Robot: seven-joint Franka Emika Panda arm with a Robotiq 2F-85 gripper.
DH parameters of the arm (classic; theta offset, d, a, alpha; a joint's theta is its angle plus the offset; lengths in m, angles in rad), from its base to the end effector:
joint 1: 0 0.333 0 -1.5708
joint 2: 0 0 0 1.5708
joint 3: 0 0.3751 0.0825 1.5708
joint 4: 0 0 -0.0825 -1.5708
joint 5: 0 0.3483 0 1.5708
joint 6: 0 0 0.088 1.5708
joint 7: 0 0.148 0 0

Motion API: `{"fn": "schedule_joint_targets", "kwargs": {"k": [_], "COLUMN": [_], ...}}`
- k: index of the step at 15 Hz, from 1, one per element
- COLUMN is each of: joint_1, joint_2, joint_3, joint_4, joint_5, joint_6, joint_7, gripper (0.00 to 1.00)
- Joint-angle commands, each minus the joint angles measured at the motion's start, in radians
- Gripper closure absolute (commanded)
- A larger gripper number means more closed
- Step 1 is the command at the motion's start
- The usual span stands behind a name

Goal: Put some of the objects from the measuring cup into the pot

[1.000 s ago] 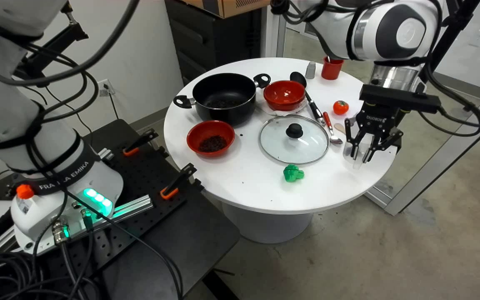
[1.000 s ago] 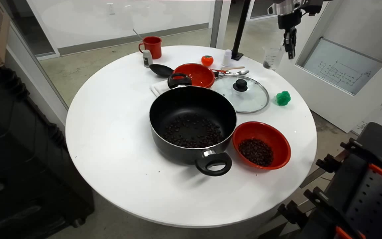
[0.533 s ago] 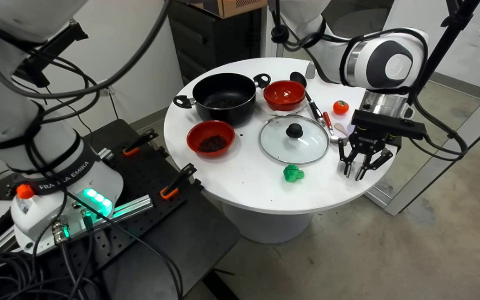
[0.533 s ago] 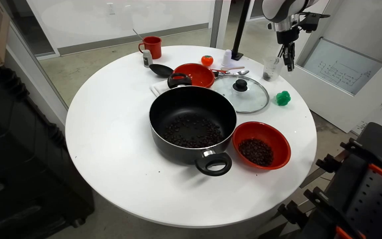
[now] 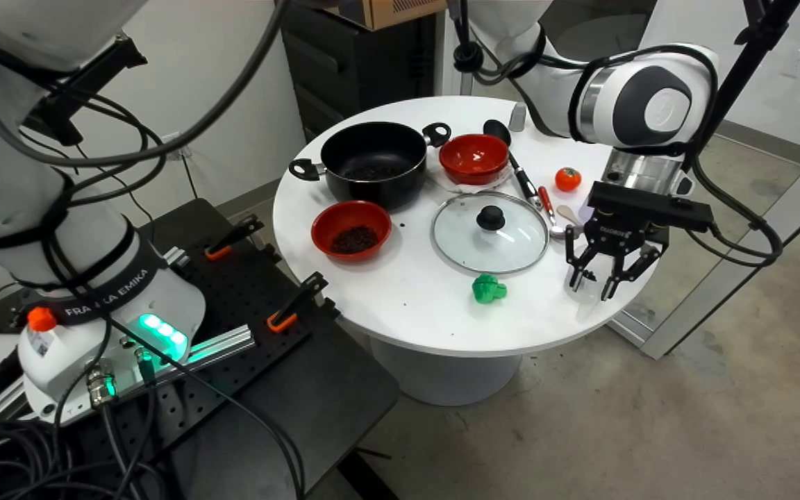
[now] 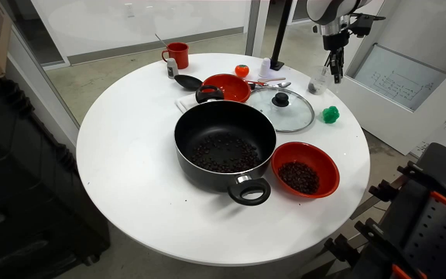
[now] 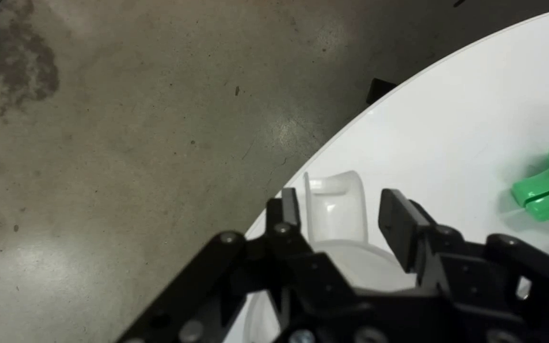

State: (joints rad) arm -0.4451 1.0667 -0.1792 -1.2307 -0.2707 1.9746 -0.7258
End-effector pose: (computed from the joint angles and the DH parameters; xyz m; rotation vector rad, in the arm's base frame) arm 0.5926 -0.4203 0.1186 2.8961 0.4619 -0.7336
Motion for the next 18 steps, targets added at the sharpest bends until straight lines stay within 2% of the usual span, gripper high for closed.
{"fn": "schedule_joint_targets", "kwargs": {"k": [1, 4, 6, 12, 18], "joint_1": [-0.008, -0.009, -0.011, 0.001, 0.072], "joint_2": [0.005, -0.002, -0.019, -0.213, -0.42], "joint_3": [0.008, 0.009, 0.013, 0.023, 0.008], "joint_4": [0.016, 0.012, 0.002, -0.11, -0.235], "joint_5": [0.009, 0.012, 0.018, 0.041, 0.015], "joint_6": [0.024, 0.038, 0.045, 0.067, 0.087], "joint_7": [-0.005, -0.005, -0.006, 0.015, 0.178], "gripper": [0.2, 0.01, 0.0, 0.0, 0.0]}}
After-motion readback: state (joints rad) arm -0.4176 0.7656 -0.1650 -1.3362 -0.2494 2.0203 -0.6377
